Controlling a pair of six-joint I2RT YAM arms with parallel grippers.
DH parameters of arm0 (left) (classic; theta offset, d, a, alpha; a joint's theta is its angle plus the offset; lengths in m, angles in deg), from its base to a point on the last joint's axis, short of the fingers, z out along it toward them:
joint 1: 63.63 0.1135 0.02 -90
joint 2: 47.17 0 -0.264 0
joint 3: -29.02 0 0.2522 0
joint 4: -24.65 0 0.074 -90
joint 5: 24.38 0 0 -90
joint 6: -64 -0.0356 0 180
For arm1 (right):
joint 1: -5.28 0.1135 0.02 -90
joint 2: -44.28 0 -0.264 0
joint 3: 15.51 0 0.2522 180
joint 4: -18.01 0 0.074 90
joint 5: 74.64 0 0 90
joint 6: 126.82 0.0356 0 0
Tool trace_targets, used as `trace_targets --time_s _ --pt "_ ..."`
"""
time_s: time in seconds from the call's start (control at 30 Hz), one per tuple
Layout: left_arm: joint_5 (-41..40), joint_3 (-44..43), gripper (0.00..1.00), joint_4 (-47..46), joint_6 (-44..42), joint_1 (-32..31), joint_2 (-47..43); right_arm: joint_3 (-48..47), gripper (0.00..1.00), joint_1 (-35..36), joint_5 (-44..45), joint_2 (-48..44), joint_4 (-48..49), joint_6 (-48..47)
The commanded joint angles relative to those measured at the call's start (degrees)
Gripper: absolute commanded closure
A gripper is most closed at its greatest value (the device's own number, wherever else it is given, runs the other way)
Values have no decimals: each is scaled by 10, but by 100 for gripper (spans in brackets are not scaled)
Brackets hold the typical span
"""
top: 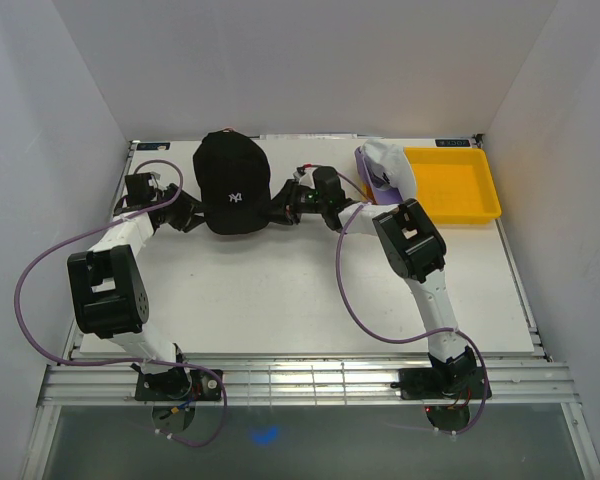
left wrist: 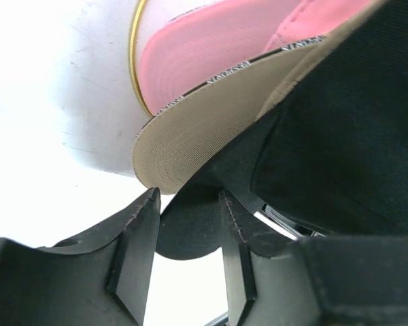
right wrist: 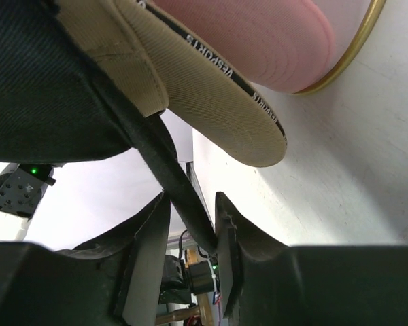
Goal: Stack the hats
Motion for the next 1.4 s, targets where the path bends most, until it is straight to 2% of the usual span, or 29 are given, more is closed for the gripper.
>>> trace_targets --time_s 0.0,0.13,0.33,0.63,1.37 --pt "1 3 49 18 -4 -10 -20 2 63 19 -21 -3 -62 -26" --pt "0 6 44 18 -6 -10 -25 -3 60 19 -18 -3 -73 -33" --pt "-1 6 43 22 -11 -11 -27 -8 57 19 -17 -6 -82 -40" --pt "-7 7 45 31 -16 -11 -31 -23 50 19 -14 -5 -110 -61" --pt "-25 14 53 47 -35 -10 -34 -76 47 9 -7 14 -178 -98"
